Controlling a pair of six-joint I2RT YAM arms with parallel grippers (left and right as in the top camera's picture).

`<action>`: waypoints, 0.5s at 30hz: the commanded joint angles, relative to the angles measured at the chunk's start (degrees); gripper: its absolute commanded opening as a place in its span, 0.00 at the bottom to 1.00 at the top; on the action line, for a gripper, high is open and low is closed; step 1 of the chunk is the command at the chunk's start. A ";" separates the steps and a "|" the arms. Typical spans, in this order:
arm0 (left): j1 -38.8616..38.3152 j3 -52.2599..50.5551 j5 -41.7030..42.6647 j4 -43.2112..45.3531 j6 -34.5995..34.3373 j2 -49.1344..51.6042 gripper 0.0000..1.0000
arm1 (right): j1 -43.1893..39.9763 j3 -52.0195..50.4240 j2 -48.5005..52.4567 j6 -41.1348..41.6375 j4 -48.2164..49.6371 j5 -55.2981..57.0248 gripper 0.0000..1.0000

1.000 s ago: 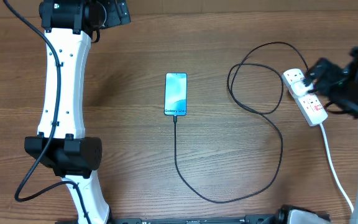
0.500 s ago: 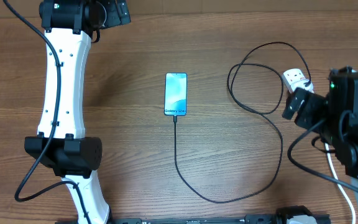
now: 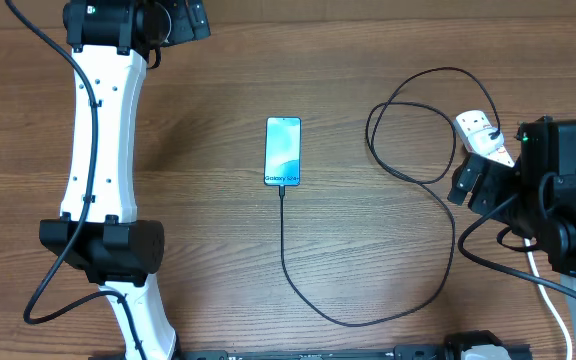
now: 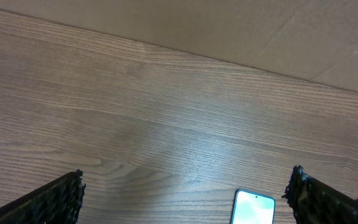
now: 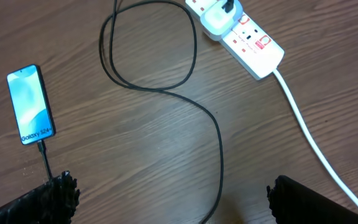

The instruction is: Plug charger to phone and switch on socket

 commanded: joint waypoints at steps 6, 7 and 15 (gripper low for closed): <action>-0.42 -0.22 -0.52 0.00 -0.81 0.46 1.00 | 0.33 0.28 -0.85 0.02 -0.09 -0.15 1.00; -0.37 -0.22 -0.55 0.00 -0.81 0.46 1.00 | 0.33 0.28 -1.42 0.02 0.24 -0.17 1.00; -0.44 -0.22 -0.52 0.00 -0.81 0.46 1.00 | 0.31 -9.20 -12.66 -0.59 9.60 -0.17 1.00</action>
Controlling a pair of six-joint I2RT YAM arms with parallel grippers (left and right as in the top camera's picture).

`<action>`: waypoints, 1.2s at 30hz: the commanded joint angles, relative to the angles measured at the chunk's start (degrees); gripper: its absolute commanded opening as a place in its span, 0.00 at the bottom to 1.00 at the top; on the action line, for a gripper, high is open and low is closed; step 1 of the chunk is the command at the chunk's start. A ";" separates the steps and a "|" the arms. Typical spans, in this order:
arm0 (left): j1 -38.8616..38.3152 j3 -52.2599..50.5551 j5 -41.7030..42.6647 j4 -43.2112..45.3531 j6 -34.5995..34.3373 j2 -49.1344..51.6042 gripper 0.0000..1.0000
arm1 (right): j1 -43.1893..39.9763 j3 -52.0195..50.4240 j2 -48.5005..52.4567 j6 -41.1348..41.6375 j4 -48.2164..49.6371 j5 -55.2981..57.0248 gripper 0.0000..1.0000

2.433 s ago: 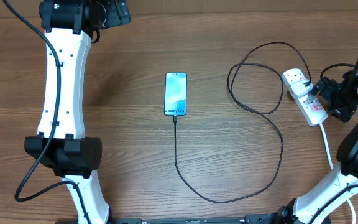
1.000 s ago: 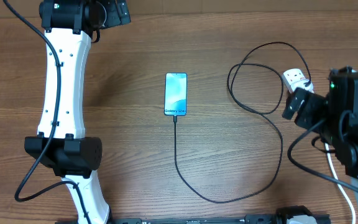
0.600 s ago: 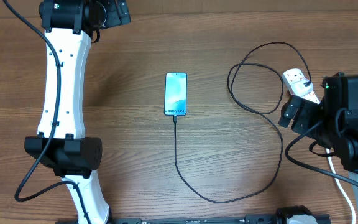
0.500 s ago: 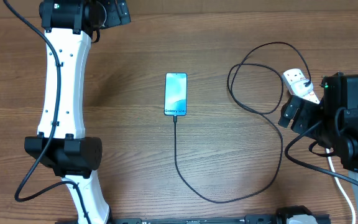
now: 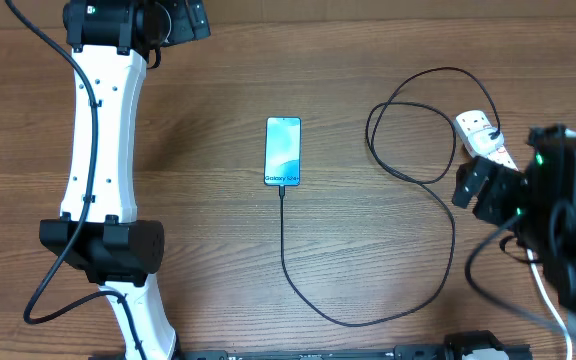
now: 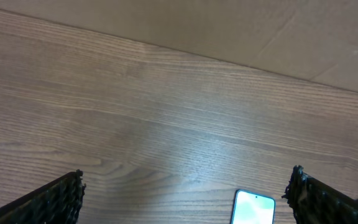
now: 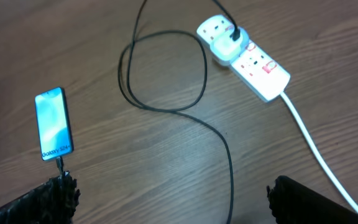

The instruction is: Plug charger to phone and switch on socket

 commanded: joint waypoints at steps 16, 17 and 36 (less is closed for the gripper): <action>-0.42 -0.22 -0.52 0.02 -0.81 0.46 1.00 | -1.03 -44.04 -39.69 -9.20 34.07 -0.02 1.00; -0.42 -0.22 -0.55 0.02 -0.81 0.46 1.00 | -1.20 -45.57 -41.46 -9.75 35.21 -0.04 1.00; -0.42 -0.22 -0.52 0.02 -0.81 0.46 1.00 | -1.73 -68.59 -56.92 -18.60 59.58 -4.15 1.00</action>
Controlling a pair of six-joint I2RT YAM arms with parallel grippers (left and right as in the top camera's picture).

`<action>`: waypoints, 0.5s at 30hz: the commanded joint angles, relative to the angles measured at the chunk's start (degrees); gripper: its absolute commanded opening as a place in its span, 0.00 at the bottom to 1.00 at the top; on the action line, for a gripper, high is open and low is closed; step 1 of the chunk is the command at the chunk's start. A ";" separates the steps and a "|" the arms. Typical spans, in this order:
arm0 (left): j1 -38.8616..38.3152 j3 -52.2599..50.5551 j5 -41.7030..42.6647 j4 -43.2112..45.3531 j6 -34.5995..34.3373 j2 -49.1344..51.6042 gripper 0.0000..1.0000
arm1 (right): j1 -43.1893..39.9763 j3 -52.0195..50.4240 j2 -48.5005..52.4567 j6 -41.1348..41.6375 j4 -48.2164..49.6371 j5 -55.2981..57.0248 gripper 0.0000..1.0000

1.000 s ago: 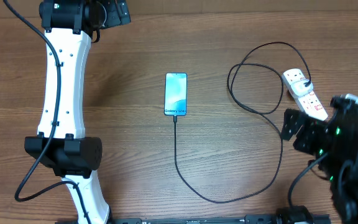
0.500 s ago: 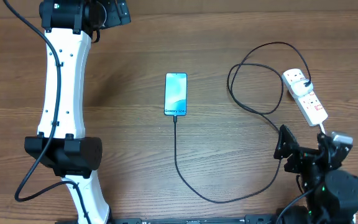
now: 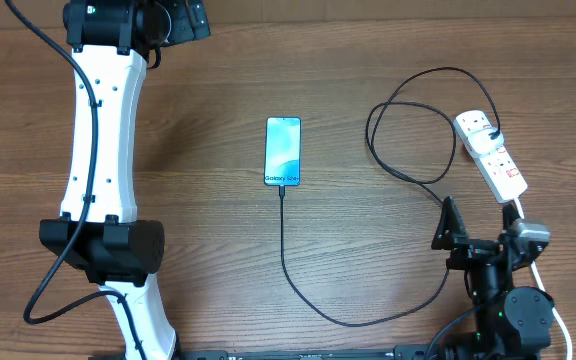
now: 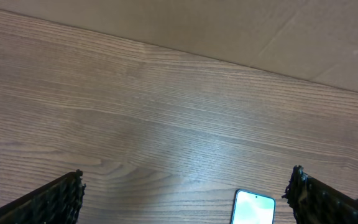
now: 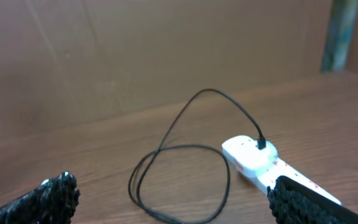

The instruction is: Plug charger to phone and switch on socket

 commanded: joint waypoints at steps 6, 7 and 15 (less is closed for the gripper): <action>-0.42 -0.22 -0.50 0.02 -0.81 0.46 1.00 | -0.15 -6.40 -1.42 -5.42 7.98 -3.54 1.00; -0.42 -0.22 -0.52 0.02 -0.81 0.46 1.00 | -0.15 -6.91 -1.42 -5.42 9.38 -3.48 1.00; -0.42 -0.22 -0.50 0.02 -0.81 0.46 1.00 | -0.15 -11.56 -1.42 -5.42 18.23 -2.43 1.00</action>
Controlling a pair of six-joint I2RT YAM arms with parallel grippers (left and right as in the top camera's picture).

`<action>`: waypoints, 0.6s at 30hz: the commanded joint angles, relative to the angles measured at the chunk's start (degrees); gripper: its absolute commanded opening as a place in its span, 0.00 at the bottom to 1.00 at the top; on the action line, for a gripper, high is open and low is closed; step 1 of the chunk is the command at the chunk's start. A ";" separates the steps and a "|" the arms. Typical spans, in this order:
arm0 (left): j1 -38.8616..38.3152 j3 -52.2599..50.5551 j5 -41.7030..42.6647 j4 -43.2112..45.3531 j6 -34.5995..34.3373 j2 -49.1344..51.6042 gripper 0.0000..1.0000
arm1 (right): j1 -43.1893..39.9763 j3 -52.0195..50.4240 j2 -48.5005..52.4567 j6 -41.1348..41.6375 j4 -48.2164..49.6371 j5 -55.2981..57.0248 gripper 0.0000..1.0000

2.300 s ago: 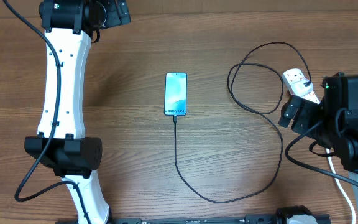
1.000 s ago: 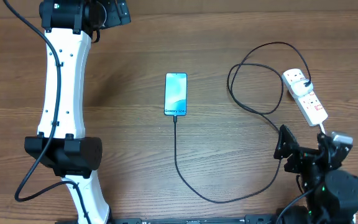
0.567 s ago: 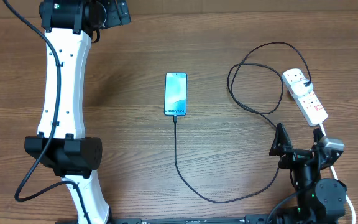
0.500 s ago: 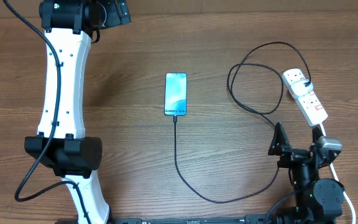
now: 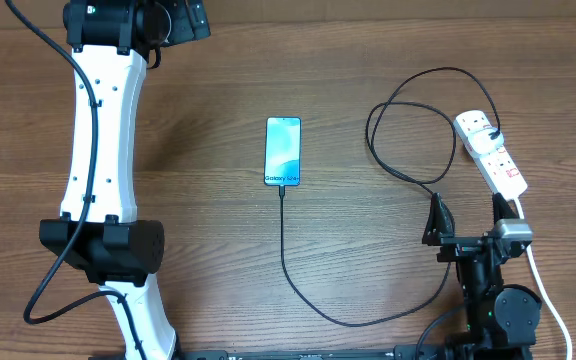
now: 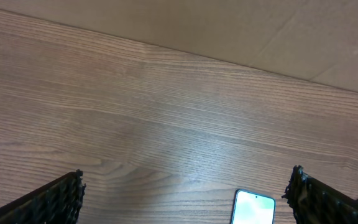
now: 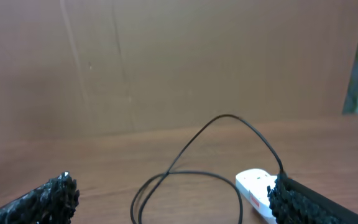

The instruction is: Plug charger to phone and switch on socket

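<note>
The phone (image 5: 282,152) lies face up mid-table with its screen lit; its top edge shows in the left wrist view as well (image 6: 253,210). The black charger cable (image 5: 283,240) runs from its near end, loops right and reaches the plug (image 5: 477,126) in the white power strip (image 5: 501,168). My right gripper (image 7: 171,182) is open and empty, low at the table's near right, facing the cable loop (image 7: 185,180) and the strip (image 7: 255,185). My left gripper (image 6: 186,175) is open at the far left, empty.
A brown cardboard wall (image 7: 166,62) stands behind the table. The strip's white lead (image 5: 543,290) runs to the near right edge beside my folded right arm (image 5: 488,290). My left arm (image 5: 98,130) stretches along the table's left side.
My right arm has shifted a little to the left at the near edge, and its camera now sees more of the back wall. Phone, cable, strip and left arm are unchanged.
My right gripper was open above the power strip at the right. Then it stood higher and further back from the strip. Later it was folded down at the near right edge, facing the wall, where it still is. The left arm never moved.
</note>
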 commanded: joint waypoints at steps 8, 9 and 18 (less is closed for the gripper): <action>-0.42 -0.22 -0.52 0.02 -0.81 0.46 1.00 | -0.04 -4.31 -0.68 -0.50 4.48 0.50 1.00; -0.42 -0.22 -0.50 0.02 -0.81 0.46 1.00 | -0.04 -4.31 -0.68 -0.50 3.78 0.50 1.00; -0.42 -0.22 -0.50 0.02 -0.81 0.46 1.00 | -0.04 -4.31 -0.68 -0.31 -0.98 0.26 1.00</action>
